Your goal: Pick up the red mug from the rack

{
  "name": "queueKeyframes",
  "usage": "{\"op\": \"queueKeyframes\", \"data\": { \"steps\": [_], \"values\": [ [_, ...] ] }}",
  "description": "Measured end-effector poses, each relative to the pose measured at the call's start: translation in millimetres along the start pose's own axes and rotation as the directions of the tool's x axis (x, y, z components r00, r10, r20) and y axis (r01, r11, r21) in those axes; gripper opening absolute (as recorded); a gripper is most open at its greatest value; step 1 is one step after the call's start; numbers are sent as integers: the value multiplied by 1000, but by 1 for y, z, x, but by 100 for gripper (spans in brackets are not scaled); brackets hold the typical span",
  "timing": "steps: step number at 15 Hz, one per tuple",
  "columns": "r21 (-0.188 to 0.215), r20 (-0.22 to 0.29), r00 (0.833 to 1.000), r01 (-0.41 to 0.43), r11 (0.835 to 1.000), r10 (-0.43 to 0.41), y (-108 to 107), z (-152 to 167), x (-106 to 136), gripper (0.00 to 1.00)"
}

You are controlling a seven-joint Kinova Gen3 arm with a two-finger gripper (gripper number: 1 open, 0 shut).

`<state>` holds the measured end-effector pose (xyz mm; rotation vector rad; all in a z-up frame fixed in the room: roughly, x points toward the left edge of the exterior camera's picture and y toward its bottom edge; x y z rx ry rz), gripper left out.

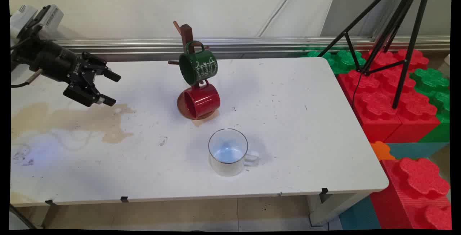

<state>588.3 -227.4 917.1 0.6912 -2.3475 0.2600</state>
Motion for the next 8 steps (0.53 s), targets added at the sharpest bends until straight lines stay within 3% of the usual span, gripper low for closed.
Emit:
{"op": "queueKeyframes", "data": {
  "steps": [8],
  "values": [
    [-14,4,1000,4,1000,-4,5,0,-3,100]
  ]
}}
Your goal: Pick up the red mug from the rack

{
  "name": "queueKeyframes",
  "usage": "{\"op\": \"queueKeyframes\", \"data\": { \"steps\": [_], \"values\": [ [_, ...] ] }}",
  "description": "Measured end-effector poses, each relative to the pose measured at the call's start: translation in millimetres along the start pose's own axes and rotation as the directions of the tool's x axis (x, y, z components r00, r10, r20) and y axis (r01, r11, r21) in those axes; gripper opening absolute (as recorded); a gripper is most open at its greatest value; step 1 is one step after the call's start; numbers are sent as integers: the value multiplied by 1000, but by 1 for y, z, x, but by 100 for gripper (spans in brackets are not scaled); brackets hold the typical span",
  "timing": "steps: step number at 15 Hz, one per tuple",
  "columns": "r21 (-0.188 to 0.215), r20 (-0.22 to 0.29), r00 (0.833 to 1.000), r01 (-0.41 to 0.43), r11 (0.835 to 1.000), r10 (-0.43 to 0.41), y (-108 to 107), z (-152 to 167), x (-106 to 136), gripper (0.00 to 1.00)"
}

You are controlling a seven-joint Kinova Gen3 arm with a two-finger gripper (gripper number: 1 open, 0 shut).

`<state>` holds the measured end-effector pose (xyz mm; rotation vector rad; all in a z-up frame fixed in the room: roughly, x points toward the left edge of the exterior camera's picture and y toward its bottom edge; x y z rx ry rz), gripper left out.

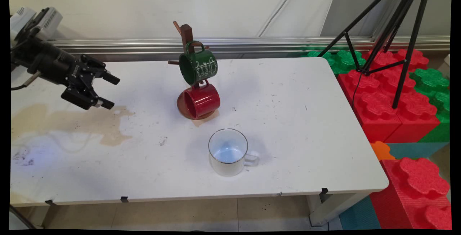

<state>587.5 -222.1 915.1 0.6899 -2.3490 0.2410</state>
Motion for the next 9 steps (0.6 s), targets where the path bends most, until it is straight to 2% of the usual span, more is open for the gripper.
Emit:
{"op": "queueKeyframes", "data": {
  "steps": [9],
  "values": [
    [-33,-17,1000,25,999,-26,16,20,0,100]
  ]
}}
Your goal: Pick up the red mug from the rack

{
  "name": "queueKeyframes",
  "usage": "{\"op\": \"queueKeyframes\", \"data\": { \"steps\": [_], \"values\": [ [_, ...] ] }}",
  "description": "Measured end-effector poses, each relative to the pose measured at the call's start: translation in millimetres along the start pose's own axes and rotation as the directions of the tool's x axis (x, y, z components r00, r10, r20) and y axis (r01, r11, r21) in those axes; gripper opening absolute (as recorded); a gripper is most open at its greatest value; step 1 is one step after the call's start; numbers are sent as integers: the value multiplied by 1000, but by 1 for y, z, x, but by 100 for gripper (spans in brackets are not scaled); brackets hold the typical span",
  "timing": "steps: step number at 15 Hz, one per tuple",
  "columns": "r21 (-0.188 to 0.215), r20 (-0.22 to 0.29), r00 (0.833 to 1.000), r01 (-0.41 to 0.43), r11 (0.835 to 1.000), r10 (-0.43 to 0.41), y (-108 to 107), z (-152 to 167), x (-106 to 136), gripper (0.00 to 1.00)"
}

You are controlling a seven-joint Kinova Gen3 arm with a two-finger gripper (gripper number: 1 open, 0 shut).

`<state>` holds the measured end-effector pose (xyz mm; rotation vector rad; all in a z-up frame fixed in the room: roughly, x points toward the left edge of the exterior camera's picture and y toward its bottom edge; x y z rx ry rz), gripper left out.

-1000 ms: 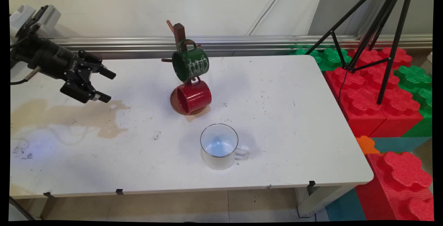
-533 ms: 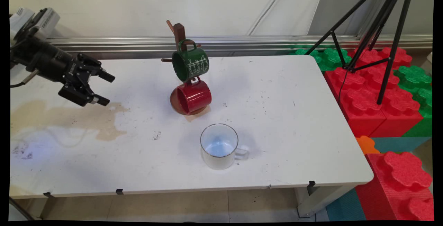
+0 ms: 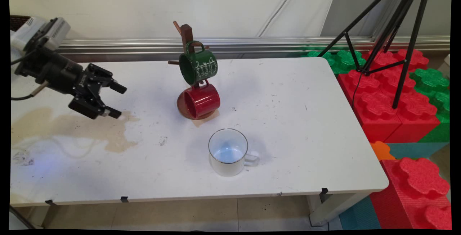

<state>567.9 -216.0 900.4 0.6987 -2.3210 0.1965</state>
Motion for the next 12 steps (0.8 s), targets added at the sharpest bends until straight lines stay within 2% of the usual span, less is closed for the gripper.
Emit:
{"op": "queueKeyframes", "data": {
  "steps": [12],
  "values": [
    [1,-70,996,58,998,-58,8,57,18,100]
  ]
}}
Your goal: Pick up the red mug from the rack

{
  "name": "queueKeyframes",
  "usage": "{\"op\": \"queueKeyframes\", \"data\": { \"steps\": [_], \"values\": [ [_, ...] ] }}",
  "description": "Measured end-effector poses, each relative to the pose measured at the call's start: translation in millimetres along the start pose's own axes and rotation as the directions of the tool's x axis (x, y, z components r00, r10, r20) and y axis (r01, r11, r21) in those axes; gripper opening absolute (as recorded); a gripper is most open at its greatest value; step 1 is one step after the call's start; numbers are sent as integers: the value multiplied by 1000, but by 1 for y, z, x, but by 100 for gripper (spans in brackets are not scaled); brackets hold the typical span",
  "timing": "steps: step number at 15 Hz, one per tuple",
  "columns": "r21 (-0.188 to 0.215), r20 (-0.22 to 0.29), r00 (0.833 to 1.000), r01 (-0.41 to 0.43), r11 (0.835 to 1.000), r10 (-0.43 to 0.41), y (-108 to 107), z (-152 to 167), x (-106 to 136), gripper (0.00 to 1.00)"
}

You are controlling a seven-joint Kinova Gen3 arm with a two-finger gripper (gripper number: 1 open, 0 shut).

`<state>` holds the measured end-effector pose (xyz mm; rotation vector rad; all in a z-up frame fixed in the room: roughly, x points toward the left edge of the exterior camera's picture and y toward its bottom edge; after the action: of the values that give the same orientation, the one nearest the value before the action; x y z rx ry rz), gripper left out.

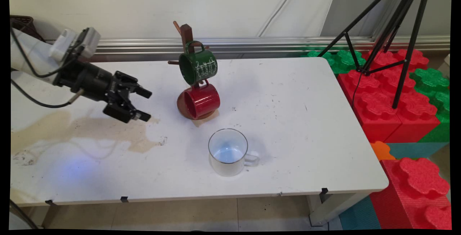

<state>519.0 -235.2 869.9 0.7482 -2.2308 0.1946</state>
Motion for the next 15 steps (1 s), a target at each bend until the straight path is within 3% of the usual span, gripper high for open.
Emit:
{"op": "queueKeyframes", "data": {
  "steps": [15],
  "values": [
    [42,-33,999,41,998,-39,-8,69,-4,100]
  ]
}}
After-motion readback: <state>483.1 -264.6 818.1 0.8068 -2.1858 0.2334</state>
